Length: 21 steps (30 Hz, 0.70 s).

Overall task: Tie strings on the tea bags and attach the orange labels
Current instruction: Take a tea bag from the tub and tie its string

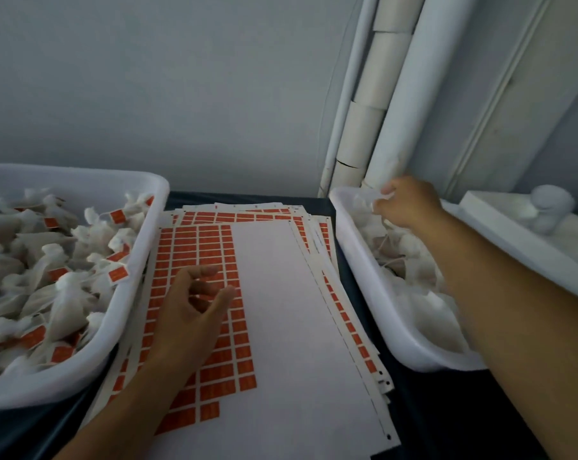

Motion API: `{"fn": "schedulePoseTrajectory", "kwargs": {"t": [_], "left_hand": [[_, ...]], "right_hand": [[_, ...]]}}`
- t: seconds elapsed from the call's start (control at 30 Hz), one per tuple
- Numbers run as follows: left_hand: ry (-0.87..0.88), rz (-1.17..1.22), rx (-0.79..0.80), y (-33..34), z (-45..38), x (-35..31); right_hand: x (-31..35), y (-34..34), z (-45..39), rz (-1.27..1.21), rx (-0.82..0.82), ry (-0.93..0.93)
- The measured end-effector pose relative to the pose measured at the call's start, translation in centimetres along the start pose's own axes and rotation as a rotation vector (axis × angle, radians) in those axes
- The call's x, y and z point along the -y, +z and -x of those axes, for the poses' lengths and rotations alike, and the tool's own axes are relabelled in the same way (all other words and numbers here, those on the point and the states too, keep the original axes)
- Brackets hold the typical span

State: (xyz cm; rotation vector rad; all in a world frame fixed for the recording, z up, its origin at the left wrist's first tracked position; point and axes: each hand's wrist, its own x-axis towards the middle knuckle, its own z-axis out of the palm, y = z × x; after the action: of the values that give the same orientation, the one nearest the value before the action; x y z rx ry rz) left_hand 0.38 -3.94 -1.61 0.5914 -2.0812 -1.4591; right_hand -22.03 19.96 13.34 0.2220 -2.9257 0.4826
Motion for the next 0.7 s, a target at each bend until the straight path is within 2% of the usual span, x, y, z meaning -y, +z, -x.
{"fn": "schedulePoseTrajectory", "kwargs": {"t": [0.3, 0.37, 0.47, 0.7], "left_hand": [[-0.012, -0.012, 0.025, 0.0, -0.1, 0.2], [-0.012, -0.019, 0.025, 0.1, -0.1, 0.2], [-0.013, -0.025, 0.031, 0.2, -0.1, 0.2], [-0.013, -0.011, 0.03, 0.1, -0.1, 0.3]], "right_hand": [[-5.2, 2.3, -0.3, 0.32, 0.291, 0.149], [-5.5, 2.1, -0.3, 0.352, 0.321, 0.104], [-5.5, 1.3, 0.2, 0.398, 0.449, 0.075], [-6.2, 1.4, 0.9, 0.281, 0.519, 0.164]]}}
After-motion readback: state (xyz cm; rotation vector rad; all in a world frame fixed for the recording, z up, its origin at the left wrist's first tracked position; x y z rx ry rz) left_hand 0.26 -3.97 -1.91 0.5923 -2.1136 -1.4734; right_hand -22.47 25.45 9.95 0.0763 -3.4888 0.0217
